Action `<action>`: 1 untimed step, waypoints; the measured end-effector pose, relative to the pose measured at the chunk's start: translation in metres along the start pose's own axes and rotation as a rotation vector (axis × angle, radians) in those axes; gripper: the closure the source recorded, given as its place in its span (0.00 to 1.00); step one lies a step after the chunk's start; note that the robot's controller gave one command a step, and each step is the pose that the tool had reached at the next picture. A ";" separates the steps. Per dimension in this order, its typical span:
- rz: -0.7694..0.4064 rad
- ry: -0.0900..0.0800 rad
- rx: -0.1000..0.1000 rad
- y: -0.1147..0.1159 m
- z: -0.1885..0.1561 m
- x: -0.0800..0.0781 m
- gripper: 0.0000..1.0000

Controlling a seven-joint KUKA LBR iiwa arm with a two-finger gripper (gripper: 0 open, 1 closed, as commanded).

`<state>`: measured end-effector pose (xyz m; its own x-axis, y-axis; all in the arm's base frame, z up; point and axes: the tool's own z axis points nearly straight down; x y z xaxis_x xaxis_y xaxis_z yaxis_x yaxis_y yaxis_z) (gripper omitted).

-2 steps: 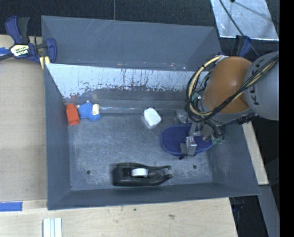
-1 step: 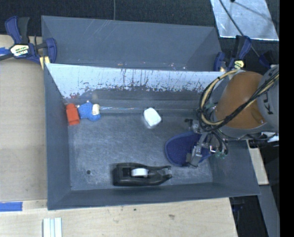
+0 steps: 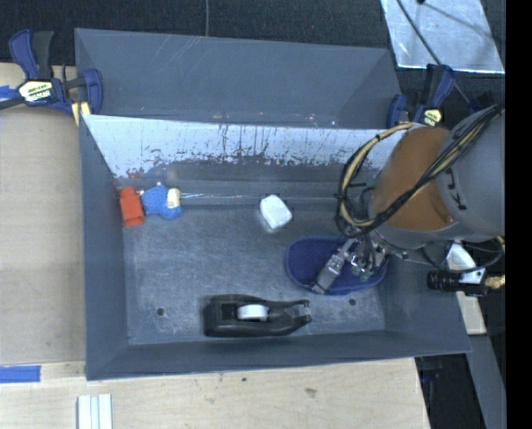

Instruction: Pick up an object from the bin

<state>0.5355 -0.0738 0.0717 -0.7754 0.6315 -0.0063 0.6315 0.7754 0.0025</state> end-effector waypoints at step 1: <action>0.288 -0.004 -0.001 -0.019 -0.001 0.049 0.00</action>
Offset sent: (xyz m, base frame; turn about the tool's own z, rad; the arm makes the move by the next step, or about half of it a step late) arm -0.0524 0.0181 -0.0017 0.2865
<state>0.4856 -0.0579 0.0720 -0.5639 0.8258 -0.0090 0.8258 0.5640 0.0060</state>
